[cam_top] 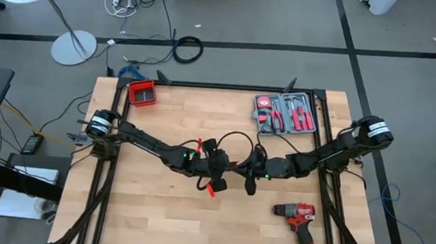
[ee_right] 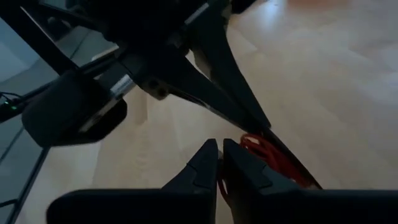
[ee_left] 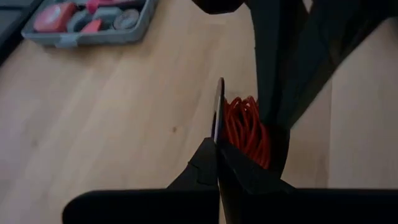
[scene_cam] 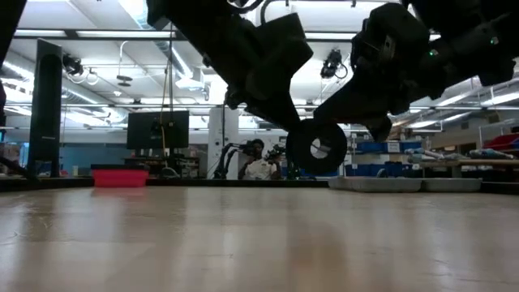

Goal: Coil cords
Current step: Coil the red wire onto the black spool

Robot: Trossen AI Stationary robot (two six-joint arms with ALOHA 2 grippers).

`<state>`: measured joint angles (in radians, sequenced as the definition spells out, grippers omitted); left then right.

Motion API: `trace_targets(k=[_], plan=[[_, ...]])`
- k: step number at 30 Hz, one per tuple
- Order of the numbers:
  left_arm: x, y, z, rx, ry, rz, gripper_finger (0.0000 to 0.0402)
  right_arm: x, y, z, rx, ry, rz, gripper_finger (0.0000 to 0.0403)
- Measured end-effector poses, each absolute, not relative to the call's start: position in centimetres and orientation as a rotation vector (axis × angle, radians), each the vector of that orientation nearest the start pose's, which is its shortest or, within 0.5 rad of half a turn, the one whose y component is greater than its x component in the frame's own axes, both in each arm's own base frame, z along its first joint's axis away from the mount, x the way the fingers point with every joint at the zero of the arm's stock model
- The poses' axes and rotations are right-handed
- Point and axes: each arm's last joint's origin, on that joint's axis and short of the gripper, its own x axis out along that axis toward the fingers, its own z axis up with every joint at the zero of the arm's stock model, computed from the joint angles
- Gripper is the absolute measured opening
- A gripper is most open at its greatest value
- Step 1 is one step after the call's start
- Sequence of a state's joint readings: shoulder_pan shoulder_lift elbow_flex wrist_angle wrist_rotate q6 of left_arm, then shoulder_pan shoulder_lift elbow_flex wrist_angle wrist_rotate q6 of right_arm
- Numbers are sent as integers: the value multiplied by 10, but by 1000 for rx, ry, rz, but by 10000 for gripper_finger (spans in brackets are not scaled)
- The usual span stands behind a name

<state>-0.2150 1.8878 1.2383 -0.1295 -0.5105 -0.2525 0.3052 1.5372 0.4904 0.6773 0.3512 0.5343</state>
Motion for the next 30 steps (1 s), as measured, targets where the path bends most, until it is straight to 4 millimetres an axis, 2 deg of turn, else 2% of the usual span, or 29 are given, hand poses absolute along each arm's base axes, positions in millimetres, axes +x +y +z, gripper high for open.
trace_targets(k=[9,13,20,30], plan=[[394,-72,184,27,696,374,0,271,75,136,447,331,-128,26],[396,-73,184,6,678,377,0,274,76,139,455,279,-103,29],[398,-73,184,-18,649,368,0,275,74,137,448,287,-90,29],[401,-74,187,-48,616,340,0,276,76,141,424,260,-38,54]])
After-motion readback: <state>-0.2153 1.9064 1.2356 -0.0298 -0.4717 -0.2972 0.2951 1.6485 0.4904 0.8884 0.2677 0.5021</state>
